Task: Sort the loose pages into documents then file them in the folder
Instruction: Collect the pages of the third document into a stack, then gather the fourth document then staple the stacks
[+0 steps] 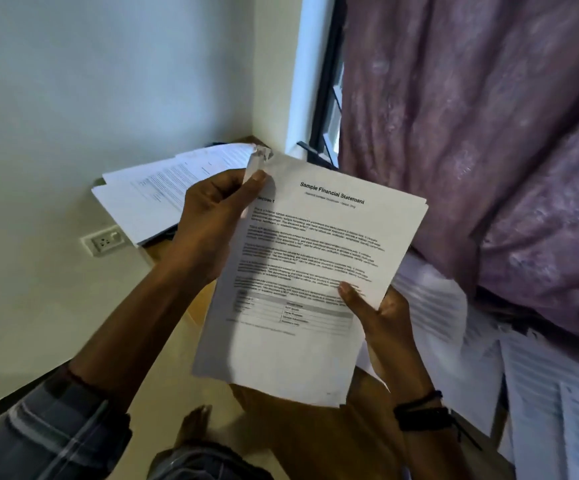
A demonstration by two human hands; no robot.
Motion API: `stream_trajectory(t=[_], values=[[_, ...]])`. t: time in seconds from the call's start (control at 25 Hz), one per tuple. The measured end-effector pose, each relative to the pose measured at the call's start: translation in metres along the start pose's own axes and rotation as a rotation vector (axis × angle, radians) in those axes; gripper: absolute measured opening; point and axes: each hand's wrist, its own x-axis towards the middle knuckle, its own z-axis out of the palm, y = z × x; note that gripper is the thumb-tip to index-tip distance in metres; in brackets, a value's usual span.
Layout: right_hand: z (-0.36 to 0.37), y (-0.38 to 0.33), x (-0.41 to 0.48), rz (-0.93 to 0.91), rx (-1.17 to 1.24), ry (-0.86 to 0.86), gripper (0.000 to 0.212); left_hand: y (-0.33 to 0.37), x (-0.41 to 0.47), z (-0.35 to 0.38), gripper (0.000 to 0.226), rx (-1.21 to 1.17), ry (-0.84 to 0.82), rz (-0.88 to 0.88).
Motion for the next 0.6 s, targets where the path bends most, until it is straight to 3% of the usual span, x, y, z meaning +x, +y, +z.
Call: stream_trajectory(t=[0.12, 0.24, 0.4, 0.6], values=[[0.039, 0.011, 0.042, 0.017, 0.057, -0.006, 0.041, -0.022, 0.053, -0.047, 0.017, 0.194, -0.11, -0.077], [0.087, 0.039, 0.097, 0.084, 0.116, -0.006, 0.042, -0.055, 0.11, -0.107, 0.005, 0.388, -0.242, -0.159], [0.16, 0.099, 0.162, 0.305, -0.025, 0.009, 0.042, -0.079, 0.197, -0.199, 0.006, 0.591, -0.245, -0.159], [0.245, 0.133, 0.221, 0.377, -0.115, -0.003, 0.043, -0.094, 0.293, -0.285, 0.022, 0.917, -0.291, -0.184]])
